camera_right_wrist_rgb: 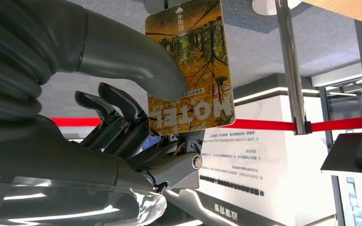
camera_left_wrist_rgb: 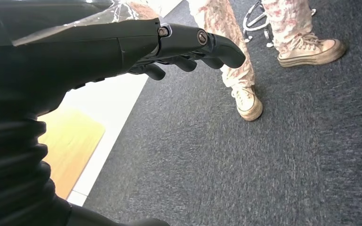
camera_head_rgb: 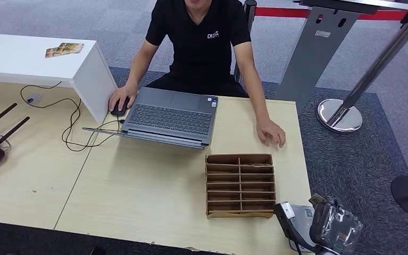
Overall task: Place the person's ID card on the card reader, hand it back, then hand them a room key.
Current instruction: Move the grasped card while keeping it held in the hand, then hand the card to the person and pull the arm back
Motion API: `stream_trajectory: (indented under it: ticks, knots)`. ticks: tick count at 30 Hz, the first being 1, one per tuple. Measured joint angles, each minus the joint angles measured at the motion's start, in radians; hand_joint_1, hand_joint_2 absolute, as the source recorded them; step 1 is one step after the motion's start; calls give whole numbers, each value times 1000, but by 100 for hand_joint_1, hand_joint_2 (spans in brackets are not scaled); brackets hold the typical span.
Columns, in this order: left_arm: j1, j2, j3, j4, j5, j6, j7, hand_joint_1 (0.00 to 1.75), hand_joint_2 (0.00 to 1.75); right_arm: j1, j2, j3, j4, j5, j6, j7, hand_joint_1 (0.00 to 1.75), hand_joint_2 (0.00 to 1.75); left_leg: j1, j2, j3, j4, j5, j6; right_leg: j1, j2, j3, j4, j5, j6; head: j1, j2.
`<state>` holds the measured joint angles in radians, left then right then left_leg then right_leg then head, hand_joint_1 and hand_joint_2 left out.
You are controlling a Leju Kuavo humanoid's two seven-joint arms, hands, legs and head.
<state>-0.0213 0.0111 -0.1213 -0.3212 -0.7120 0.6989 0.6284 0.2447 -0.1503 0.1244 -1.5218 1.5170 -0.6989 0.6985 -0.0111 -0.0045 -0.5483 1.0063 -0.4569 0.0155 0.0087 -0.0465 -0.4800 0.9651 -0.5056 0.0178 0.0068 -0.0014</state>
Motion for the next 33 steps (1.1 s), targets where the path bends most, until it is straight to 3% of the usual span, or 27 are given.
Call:
stream_trajectory:
  ticks: [33]
  knots:
    - [0, 0, 0, 0, -10, 0, 4, 0, 175, -19, 35, 3, 87, -40, -5, 0, 175, 175, 0, 0, 3, 0, 0, 0, 0, 0, 3, 0, 0, 0, 0, 0]
